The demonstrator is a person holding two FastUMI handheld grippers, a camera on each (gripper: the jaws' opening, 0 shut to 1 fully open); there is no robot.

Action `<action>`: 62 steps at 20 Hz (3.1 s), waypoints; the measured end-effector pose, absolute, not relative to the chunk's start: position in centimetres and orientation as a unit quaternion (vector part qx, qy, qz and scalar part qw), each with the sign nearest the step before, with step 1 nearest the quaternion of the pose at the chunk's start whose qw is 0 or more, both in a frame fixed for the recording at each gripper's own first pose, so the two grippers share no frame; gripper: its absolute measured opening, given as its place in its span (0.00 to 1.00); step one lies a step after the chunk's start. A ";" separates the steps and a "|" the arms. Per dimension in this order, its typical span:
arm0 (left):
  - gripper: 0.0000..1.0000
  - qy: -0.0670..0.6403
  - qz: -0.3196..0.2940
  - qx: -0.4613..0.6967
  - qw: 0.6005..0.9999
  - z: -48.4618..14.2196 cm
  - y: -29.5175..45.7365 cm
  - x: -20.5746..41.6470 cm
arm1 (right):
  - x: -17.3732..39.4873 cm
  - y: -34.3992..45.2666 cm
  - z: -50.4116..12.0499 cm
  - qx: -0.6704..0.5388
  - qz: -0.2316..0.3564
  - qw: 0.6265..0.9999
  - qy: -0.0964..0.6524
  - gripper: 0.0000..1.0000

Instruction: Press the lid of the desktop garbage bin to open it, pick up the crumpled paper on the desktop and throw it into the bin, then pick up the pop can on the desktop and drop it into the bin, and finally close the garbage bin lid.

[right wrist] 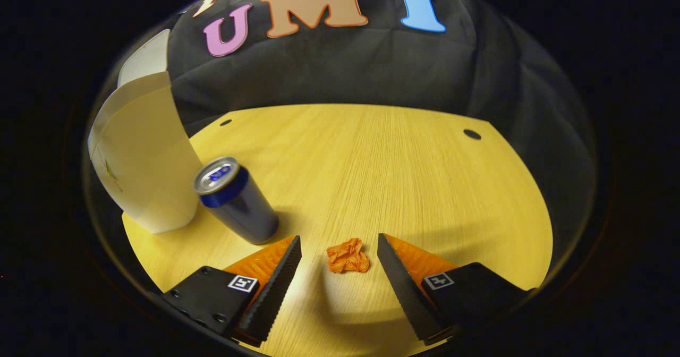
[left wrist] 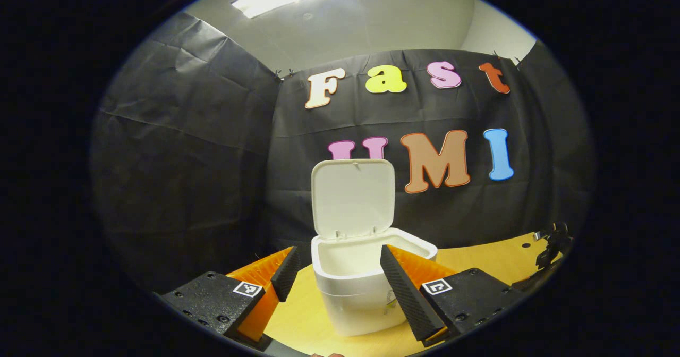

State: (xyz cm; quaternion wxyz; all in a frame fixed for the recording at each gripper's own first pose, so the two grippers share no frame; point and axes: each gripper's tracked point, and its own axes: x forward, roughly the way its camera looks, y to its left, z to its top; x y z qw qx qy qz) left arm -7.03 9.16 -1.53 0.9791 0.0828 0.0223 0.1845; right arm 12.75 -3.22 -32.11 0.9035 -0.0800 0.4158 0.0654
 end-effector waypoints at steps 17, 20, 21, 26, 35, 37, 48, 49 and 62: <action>0.93 0.026 0.221 0.071 0.972 -2.5 12.0 -7.6 | 12.0 -2.9 -30.4 -0.113 0.077 0.891 0.434 0.30; 0.93 0.025 0.212 0.062 0.975 -2.7 12.1 -7.5 | 11.5 -1.2 -25.5 -0.099 0.091 0.908 0.398 0.30; 0.93 0.027 0.210 0.060 0.976 -2.8 12.2 -7.4 | 11.5 -0.6 -23.3 -0.090 0.097 0.914 0.384 0.30; 0.93 0.026 0.202 0.050 0.978 -2.9 13.5 -7.5 | 10.9 5.5 -10.9 -0.072 0.165 0.941 0.285 0.29; 0.93 0.024 0.218 0.058 0.974 -2.1 17.5 -9.0 | 10.6 23.9 -0.7 -0.122 0.346 0.913 0.179 0.29; 0.94 0.027 0.221 0.051 0.973 -2.3 17.9 -9.3 | 11.1 27.0 -1.3 -0.138 0.368 0.902 0.176 0.30; 0.94 0.028 0.241 0.068 0.968 -2.0 20.2 -9.9 | 11.4 31.3 -5.5 -0.159 0.385 0.884 0.214 0.75; 0.94 0.025 0.242 0.070 0.967 -1.8 20.5 -9.8 | 11.5 31.4 -5.5 -0.159 0.384 0.885 0.212 0.87; 0.96 -0.033 0.001 0.034 0.999 1.8 3.8 -1.5 | 12.2 12.3 1.3 -0.139 0.204 0.957 0.151 0.99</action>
